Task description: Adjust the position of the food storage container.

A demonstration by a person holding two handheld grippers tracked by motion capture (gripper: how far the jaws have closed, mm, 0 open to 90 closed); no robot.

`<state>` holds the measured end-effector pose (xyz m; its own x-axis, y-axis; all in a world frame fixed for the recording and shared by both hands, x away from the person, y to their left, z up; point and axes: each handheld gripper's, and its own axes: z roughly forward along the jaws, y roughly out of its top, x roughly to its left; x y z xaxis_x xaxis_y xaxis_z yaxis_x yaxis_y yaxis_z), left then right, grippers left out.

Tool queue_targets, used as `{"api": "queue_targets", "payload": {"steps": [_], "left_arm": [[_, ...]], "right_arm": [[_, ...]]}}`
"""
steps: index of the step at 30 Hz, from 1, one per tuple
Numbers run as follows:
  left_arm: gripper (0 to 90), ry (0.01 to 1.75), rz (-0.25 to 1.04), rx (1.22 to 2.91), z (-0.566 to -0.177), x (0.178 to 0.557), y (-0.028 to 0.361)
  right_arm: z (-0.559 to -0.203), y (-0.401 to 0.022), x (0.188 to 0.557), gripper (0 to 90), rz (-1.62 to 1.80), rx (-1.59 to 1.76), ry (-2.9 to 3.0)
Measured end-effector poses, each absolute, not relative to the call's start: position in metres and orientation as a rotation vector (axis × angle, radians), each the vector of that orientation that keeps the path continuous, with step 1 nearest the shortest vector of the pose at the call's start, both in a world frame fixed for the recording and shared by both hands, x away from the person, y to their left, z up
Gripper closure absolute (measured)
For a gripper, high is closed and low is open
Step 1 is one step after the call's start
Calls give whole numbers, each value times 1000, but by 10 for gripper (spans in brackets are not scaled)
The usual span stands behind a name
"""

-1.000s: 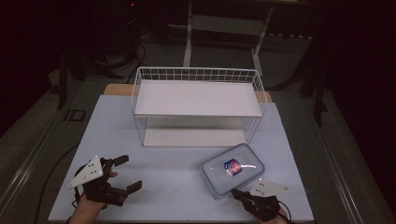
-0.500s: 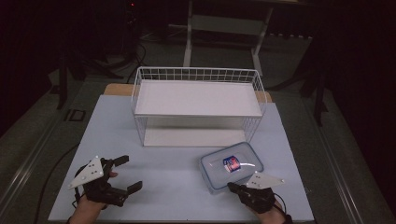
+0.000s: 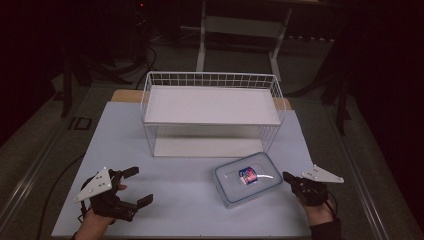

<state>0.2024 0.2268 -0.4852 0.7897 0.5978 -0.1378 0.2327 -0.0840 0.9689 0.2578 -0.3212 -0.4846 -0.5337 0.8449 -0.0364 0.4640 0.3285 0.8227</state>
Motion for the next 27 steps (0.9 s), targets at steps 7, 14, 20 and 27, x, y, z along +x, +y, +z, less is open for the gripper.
{"api": "queue_targets", "payload": {"steps": [7,14,20,27], "left_arm": [[0,663,343,1663,-485,202,227],[0,660,341,1666,-485,202,227],[0,662,341,1664,-485,202,227],[0,660,335,1672,-486,203,225]], "right_arm": [[-500,-322,275,900,1050,1200,2141],[-502,-321,273,900,1053,1209,2148],[-500,-312,266,900,1093,1184,2173],[-502,-305,259,900,1117,1171,2208]]}}
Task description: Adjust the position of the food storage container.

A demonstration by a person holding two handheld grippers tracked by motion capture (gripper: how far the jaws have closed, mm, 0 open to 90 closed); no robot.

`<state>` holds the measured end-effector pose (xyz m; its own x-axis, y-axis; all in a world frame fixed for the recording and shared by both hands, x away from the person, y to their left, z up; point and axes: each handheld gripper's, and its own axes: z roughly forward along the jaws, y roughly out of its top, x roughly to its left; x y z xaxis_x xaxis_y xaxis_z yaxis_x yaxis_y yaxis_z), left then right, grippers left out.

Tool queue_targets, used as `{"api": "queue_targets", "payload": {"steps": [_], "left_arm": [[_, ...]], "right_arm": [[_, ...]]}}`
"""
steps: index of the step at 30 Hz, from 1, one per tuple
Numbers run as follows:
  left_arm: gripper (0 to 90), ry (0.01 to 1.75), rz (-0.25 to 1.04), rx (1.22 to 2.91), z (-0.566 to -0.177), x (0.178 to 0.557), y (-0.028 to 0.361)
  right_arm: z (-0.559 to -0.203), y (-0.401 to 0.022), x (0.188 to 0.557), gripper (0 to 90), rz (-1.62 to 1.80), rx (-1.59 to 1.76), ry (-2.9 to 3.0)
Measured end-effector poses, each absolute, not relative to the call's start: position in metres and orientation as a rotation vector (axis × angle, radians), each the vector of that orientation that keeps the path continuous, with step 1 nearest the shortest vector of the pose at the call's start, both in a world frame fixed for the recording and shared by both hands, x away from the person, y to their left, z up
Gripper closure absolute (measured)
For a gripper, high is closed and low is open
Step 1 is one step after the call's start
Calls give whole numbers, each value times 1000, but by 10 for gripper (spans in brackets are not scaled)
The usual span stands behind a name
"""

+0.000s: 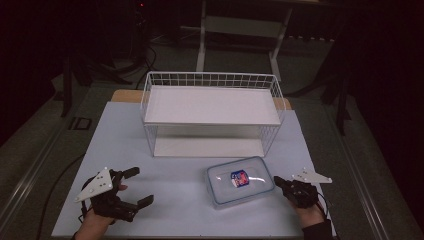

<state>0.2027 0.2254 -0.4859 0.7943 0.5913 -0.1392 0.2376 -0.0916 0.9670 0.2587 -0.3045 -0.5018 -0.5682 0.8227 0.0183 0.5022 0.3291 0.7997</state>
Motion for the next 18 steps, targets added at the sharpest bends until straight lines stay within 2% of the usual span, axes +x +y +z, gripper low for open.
{"api": "queue_targets", "payload": {"steps": [18], "left_arm": [[0,657,330,1674,-487,203,224]], "right_arm": [[-502,-268,243,900,1187,1068,2360]]}}
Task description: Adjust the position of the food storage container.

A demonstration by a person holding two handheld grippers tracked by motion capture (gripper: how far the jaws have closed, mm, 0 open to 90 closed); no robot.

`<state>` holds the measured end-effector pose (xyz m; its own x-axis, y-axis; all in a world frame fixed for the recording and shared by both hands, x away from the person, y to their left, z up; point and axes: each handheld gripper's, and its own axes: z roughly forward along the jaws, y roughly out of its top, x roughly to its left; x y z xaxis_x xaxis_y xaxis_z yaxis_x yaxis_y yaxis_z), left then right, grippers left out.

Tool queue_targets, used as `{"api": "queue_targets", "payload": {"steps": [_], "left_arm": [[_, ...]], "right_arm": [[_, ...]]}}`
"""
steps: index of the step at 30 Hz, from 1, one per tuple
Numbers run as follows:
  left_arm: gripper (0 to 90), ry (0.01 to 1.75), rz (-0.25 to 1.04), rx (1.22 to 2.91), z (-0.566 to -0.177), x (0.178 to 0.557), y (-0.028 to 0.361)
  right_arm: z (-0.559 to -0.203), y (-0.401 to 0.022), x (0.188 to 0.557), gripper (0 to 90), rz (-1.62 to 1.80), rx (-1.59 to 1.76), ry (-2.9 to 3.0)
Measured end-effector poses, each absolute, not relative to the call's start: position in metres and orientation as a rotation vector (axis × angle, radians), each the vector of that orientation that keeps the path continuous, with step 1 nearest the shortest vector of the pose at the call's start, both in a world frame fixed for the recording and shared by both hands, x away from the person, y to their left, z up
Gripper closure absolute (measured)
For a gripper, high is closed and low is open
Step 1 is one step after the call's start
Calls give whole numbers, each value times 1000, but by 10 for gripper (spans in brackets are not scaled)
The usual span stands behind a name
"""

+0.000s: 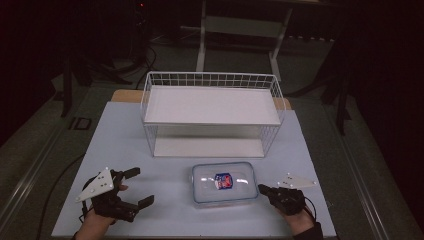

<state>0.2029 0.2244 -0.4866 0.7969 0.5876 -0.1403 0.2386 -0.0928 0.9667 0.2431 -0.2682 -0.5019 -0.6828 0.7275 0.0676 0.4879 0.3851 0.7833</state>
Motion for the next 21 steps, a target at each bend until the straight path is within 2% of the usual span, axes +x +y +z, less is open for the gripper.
{"api": "queue_targets", "payload": {"steps": [21], "left_arm": [[0,658,319,1686,-488,204,223]], "right_arm": [[-512,-257,253,900,1176,1102,2382]]}}
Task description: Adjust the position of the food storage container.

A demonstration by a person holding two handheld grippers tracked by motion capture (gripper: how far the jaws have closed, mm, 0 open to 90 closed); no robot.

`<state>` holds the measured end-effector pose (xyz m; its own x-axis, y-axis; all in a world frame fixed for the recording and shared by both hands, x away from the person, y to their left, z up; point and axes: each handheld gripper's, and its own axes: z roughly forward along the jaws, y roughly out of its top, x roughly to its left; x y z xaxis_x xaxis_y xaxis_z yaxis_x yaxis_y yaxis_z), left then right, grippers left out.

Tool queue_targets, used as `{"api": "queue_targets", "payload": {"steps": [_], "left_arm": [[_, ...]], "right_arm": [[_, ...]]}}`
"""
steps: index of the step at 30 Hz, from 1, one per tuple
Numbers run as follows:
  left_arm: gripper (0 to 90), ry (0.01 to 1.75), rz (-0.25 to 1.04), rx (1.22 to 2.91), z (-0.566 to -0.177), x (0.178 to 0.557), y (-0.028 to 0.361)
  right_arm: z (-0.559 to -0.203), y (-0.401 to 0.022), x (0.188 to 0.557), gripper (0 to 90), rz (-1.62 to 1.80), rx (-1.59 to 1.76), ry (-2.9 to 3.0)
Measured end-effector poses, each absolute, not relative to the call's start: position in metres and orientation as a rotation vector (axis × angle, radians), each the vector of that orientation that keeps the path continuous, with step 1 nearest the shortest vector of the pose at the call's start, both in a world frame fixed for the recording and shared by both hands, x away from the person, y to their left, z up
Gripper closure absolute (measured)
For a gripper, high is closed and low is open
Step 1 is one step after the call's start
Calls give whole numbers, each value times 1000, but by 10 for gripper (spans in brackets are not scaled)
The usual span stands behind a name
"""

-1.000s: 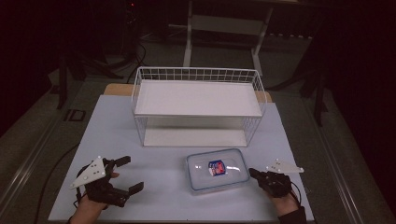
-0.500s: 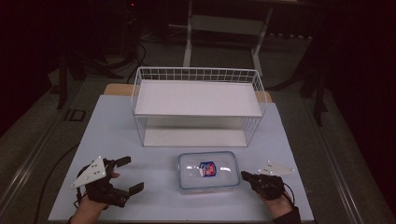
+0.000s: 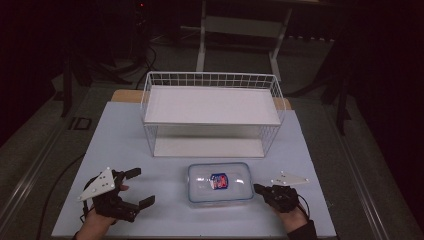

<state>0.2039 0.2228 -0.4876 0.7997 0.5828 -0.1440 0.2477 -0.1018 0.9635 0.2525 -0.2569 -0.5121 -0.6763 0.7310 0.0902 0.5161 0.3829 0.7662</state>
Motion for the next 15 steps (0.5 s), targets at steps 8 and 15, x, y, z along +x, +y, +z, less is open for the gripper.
{"api": "queue_targets", "payload": {"steps": [8,15], "left_arm": [[0,660,319,1686,-488,204,223],[0,660,318,1680,-488,204,223]], "right_arm": [[-512,-243,253,900,1181,1061,2423],[-512,-233,256,900,1188,1039,2442]]}}
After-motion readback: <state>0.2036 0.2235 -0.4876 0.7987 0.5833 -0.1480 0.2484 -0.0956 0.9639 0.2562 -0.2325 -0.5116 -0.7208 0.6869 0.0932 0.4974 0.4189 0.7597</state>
